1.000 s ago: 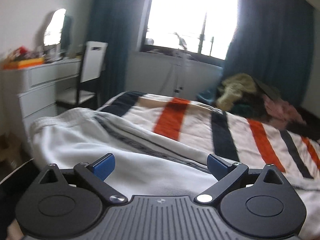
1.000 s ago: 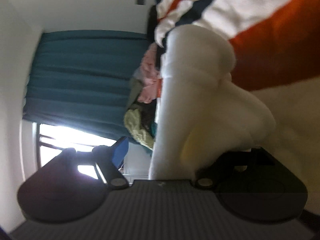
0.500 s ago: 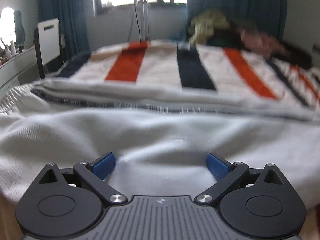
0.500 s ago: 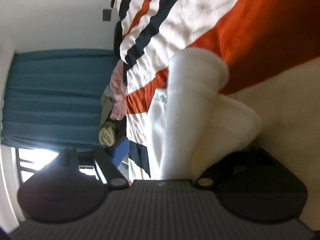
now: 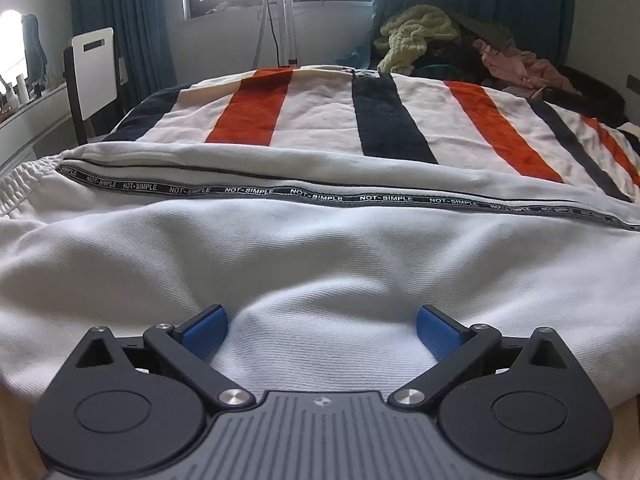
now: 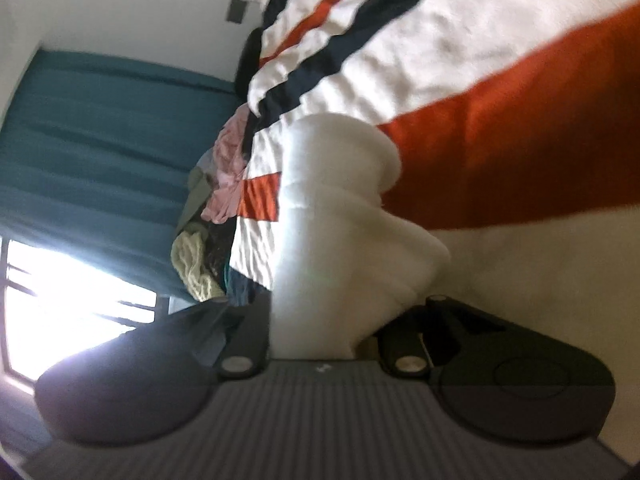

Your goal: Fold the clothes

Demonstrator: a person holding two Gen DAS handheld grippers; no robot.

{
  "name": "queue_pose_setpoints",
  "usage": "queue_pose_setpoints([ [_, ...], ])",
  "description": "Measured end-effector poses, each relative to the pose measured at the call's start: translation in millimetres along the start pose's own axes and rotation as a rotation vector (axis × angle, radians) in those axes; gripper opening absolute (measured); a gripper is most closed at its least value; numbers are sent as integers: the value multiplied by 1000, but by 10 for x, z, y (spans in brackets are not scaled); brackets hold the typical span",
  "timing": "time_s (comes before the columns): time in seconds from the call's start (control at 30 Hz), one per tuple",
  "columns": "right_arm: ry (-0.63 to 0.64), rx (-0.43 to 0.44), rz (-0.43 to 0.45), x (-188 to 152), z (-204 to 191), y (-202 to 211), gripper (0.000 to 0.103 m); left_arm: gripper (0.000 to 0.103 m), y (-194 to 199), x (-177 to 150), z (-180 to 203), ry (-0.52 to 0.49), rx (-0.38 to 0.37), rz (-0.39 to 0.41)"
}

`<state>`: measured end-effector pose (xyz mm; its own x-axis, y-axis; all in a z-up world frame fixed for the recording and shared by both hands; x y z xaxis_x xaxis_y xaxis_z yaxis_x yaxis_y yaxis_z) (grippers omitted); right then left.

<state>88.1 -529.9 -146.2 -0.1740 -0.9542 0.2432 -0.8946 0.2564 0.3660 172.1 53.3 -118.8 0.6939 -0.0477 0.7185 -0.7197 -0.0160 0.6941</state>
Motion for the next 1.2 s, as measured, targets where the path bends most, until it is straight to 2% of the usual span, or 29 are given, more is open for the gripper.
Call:
queue_pose_setpoints([
  [0.17,229,-5,43,-130,-354,157,13,102,28,33,-51,29,-8,4],
  [0.3,497,16,97,-328,-876,276,13,102,79,83,-146,74,-18,27],
  [0.43,802,34,173,-693,-1422,399,13,101,112,157,-319,153,-14,51],
  [0.53,986,78,211,-1194,-1742,536,13,101,135,221,-481,223,-29,64],
  [0.7,1274,190,207,-2356,-1954,720,13,100,200,293,-839,380,-27,84],
  [0.8,1446,260,203,-3055,-2078,831,14,99,268,293,-1002,465,-66,116],
  [0.87,1563,306,121,-3600,-1928,825,14,99,286,295,-1049,489,-64,127],
  [0.93,1665,333,-2,-4048,-1681,761,15,99,294,298,-1053,498,-69,133],
  [1.03,1751,328,-223,-4507,-1270,600,16,99,304,299,-1006,496,-87,138],
  [1.1,1801,301,-221,-4658,-1128,644,16,99,318,297,-954,482,-92,146],
  [1.17,1768,306,-222,-4571,-1194,637,16,99,336,301,-908,469,-95,158],
  [1.2,1752,335,-210,-4562,-1247,717,16,99,345,306,-896,465,-99,167],
])
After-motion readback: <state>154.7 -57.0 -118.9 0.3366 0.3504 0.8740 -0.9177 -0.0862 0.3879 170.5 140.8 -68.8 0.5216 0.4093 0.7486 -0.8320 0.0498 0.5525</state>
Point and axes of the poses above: each gripper's, at about its wrist camera, not at the fingertips, and y roughly against the way its jaws point, z to its right, x to its top, the point moved 2 cm from there along -y, roughly the way its jaws point, and after that the axes turned 1 degree about y, right-handed, at the moved point
